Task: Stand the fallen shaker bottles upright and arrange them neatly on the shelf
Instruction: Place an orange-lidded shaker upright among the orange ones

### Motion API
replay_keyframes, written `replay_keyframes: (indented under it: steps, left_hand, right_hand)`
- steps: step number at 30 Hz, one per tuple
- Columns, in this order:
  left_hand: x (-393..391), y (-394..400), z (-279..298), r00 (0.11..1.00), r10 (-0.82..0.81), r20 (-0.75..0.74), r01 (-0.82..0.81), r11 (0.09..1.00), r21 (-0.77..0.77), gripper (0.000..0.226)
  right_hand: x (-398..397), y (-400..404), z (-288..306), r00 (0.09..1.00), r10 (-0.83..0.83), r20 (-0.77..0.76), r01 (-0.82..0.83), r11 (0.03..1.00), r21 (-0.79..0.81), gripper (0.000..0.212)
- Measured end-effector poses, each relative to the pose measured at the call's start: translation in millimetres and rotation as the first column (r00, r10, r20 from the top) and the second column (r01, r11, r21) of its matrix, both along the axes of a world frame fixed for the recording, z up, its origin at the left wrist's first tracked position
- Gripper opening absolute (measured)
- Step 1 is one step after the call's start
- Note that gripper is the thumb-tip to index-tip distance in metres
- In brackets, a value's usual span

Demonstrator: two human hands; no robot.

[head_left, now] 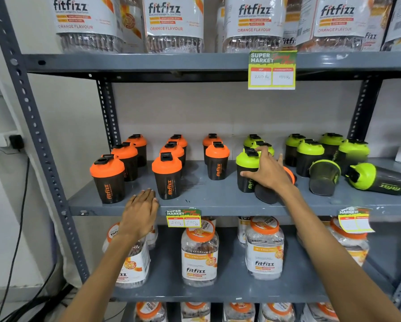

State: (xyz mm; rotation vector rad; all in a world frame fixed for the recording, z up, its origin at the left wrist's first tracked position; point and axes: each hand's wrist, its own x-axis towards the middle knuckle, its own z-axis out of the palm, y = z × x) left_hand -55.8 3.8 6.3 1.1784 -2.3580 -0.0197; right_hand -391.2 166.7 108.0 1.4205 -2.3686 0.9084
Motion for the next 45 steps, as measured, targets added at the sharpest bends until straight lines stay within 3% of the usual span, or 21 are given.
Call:
replay_keyframes:
  steps: [2, 4, 6, 7, 10, 14, 17, 21, 27, 32, 36, 45]
  left_hand:
    - [0, 1, 0, 1.000, -0.001, -0.001, 0.001, 1.000, -0.002, 0.051]
    - [1, 1, -1, 1.000, -0.001, 0.000, 0.001, 1.000, -0.001, 0.051]
    - [1, 1, -1, 1.000, -0.002, -0.004, 0.002, 1.000, -0.003, 0.051]
    - [0, 1, -1, 1.000, -0.001, -0.003, 0.001, 1.000, -0.006, 0.051]
    - [0, 2, 0, 1.000, 0.005, 0.002, -0.005, 1.000, -0.007, 0.050]
    - [0, 6, 2, 1.000, 0.005, 0.005, -0.005, 1.000, -0.004, 0.050]
    - [0, 7, 3, 1.000, 0.011, 0.001, -0.011, 1.000, 0.017, 0.050]
    - [0, 7, 3, 1.000, 0.015, 0.003, -0.015, 0.999, 0.033, 0.051]
    - [-1, 7, 3, 1.000, 0.018, -0.002, -0.018, 0.999, 0.027, 0.050]
    - [-1, 3, 0, 1.000, 0.006, -0.006, -0.006, 1.000, -0.008, 0.048]
    - [-1, 3, -1, 1.000, 0.006, -0.011, -0.006, 1.000, -0.016, 0.048]
    - [0, 5, 2, 1.000, 0.002, -0.015, -0.002, 1.000, -0.030, 0.047]
  right_hand:
    - [3, 8, 0, 0.999, -0.023, -0.041, 0.021, 0.998, -0.057, 0.088]
    - [5, 21, -4, 0.988, -0.140, -0.066, 0.120, 0.963, -0.241, 0.072]
    - [7, 33, -11, 0.950, -0.308, 0.050, 0.301, 0.864, -0.402, 0.060]
    - [8, 38, -14, 0.918, -0.359, 0.169, 0.397, 0.823, -0.407, 0.062]
    - [10, 42, -16, 0.767, -0.389, 0.510, 0.522, 0.841, -0.144, 0.095]
    - [12, 35, -16, 0.688, -0.374, 0.622, 0.434, 0.899, 0.061, 0.127]
    - [10, 30, -18, 0.660, -0.383, 0.646, 0.416, 0.902, 0.110, 0.121]
    - [10, 35, -22, 0.626, -0.341, 0.701, 0.455, 0.890, 0.027, 0.099]
    - [22, 58, -28, 0.658, -0.290, 0.695, 0.498, 0.860, -0.111, 0.099]
    - [63, 77, -37, 0.814, -0.256, 0.522, 0.489, 0.785, -0.379, 0.101]
    - [99, 71, -43, 0.908, -0.144, 0.394, 0.356, 0.761, -0.542, 0.100]
    - [142, -15, -50, 0.901, 0.118, 0.417, 0.156, 0.809, -0.567, 0.103]
